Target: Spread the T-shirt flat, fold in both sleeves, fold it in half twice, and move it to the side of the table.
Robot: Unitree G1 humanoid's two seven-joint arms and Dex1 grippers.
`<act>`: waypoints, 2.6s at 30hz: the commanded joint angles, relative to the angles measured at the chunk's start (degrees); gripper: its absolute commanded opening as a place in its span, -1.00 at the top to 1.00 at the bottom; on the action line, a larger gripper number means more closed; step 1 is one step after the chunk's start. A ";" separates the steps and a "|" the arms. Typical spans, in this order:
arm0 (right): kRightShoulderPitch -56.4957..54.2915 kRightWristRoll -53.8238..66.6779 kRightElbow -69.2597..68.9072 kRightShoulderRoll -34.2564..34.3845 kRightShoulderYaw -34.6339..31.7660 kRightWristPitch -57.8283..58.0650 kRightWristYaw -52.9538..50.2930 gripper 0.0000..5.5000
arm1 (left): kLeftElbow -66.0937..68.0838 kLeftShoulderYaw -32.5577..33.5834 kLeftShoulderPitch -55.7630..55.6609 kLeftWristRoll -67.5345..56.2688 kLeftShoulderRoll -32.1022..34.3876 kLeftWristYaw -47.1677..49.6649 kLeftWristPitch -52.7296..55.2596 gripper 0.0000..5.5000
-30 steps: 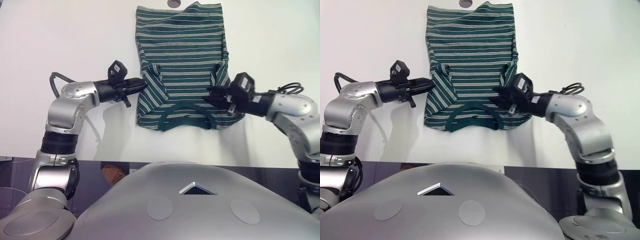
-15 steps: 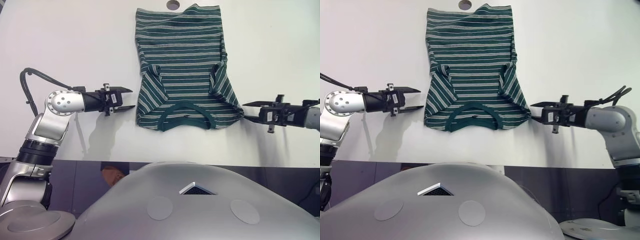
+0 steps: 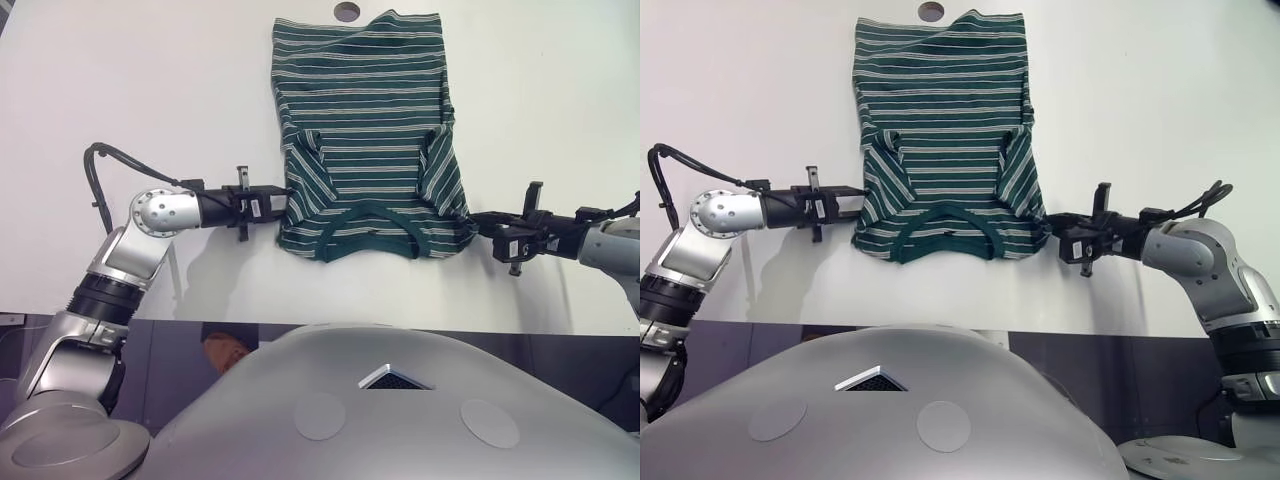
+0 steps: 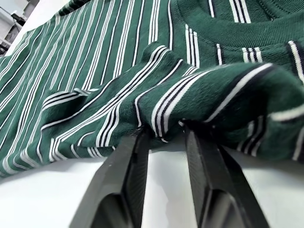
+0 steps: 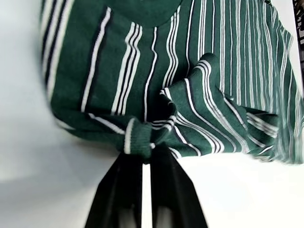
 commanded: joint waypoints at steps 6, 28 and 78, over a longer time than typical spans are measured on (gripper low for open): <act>10.34 32.20 -19.38 -7.65 2.19 41.92 21.25 1.00 | -15.49 0.41 9.26 -21.55 13.77 -19.19 41.85 0.98; -59.29 33.43 65.54 37.85 -11.60 50.71 -10.70 0.66 | 62.72 30.32 -44.68 -29.08 -23.17 22.12 40.75 0.70; -67.44 14.78 67.11 48.95 -7.10 40.26 -21.93 1.00 | 19.97 -8.32 -17.86 0.58 -13.47 -7.31 32.35 0.99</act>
